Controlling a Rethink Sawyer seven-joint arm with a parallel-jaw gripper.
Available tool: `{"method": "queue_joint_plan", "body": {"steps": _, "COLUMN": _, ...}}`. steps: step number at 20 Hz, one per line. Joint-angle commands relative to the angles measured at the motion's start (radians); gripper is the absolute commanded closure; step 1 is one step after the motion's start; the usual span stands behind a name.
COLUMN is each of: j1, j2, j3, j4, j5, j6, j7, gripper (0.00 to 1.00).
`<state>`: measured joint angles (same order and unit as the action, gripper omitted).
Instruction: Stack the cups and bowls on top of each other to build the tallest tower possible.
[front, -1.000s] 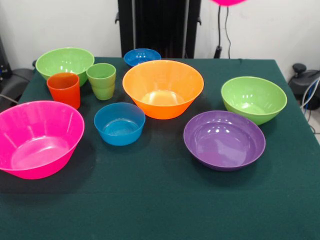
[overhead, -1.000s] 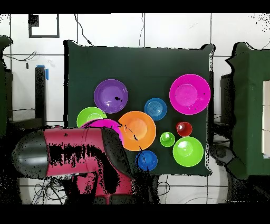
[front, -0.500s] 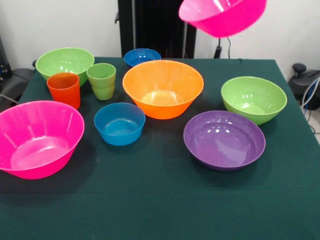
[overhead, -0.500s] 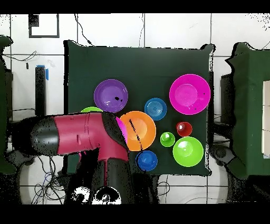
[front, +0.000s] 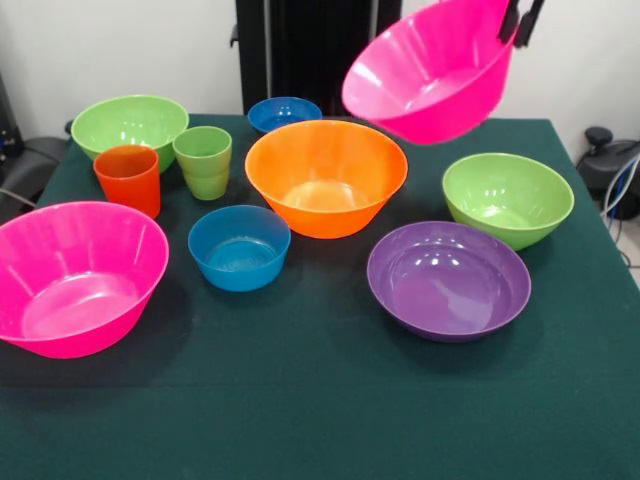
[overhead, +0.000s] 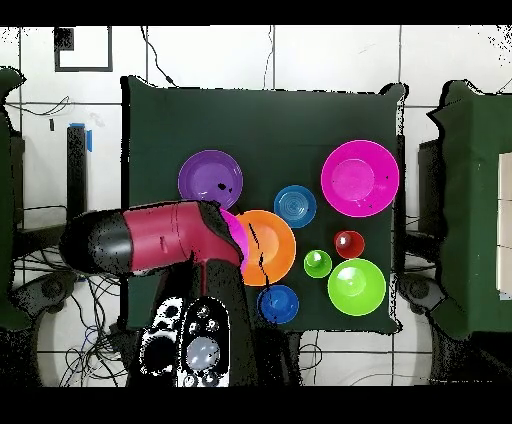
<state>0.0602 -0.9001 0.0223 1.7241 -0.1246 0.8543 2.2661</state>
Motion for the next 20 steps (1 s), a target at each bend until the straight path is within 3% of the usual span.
{"method": "queue_joint_plan", "body": {"steps": 1, "j1": -0.003, "j2": 0.127, "j3": 0.070, "j4": -0.022, "j5": -0.093, "j6": -0.139, "j7": -0.026, "gripper": 1.00}}
{"method": "queue_joint_plan", "body": {"steps": 13, "j1": 0.071, "j2": 0.242, "j3": 0.019, "j4": 0.063, "j5": -0.028, "j6": -0.258, "j7": 0.138, "gripper": 1.00}}
{"method": "queue_joint_plan", "body": {"steps": 20, "j1": 0.106, "j2": 0.235, "j3": 0.010, "j4": 0.143, "j5": 0.038, "j6": -0.308, "j7": 0.198, "gripper": 1.00}}
